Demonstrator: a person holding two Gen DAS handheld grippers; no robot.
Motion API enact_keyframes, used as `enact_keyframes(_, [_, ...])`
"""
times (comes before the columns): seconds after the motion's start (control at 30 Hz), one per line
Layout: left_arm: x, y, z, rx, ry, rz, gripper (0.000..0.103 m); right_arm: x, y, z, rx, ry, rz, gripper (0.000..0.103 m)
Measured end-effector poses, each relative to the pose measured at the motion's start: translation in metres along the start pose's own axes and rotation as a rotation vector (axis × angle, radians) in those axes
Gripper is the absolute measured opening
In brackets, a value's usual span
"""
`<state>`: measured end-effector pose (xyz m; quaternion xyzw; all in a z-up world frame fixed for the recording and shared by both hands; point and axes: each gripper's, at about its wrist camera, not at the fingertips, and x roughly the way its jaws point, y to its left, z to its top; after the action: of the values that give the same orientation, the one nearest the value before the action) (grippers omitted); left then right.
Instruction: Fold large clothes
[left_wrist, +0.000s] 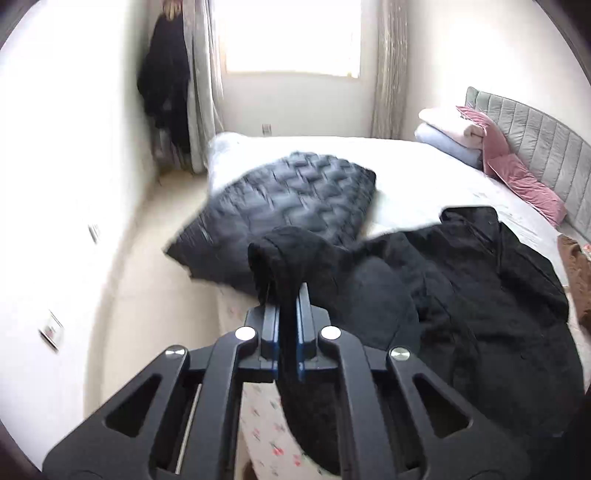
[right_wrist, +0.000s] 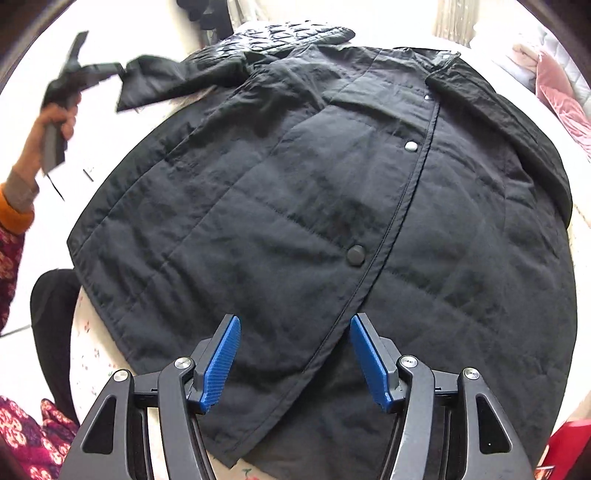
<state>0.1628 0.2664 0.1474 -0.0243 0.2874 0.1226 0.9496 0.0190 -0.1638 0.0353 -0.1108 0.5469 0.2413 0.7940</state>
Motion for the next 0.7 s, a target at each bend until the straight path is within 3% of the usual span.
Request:
enact_keyframes(0.13, [0.004, 0.015, 0.061, 0.068, -0.094, 0.147, 0.008, -0.002, -0.014, 0.019, 0.028, -0.031, -0.023, 0.063])
enact_keyframes(0.23, [0.040, 0.034, 0.087, 0.106, -0.088, 0.255, 0.008, 0.000, -0.027, 0.031, 0.063, -0.046, -0.026, 0.063])
enact_keyframes(0.4, [0.117, 0.053, 0.081, 0.128, -0.022, 0.408, 0.008, 0.015, -0.050, 0.048, 0.118, -0.053, -0.033, 0.063])
enact_keyframes(0.5, [0.162, 0.062, 0.051, 0.152, 0.059, 0.517, 0.011, 0.025, -0.064, 0.057, 0.139, -0.044, -0.060, 0.063])
enact_keyframes(0.6, [0.190, 0.065, 0.032, 0.133, 0.162, 0.583, 0.020, 0.031, -0.085, 0.072, 0.152, -0.038, -0.125, 0.063])
enact_keyframes(0.63, [0.190, 0.062, 0.029, 0.122, 0.165, 0.562, 0.034, 0.031, -0.091, 0.077, 0.153, -0.041, -0.145, 0.063])
enact_keyframes(0.67, [0.187, 0.056, 0.027, 0.112, 0.164, 0.520, 0.055, 0.031, -0.098, 0.086, 0.150, -0.044, -0.171, 0.065])
enact_keyframes(0.7, [0.186, 0.045, 0.029, 0.104, 0.164, 0.485, 0.062, 0.032, -0.104, 0.095, 0.143, -0.049, -0.194, 0.067])
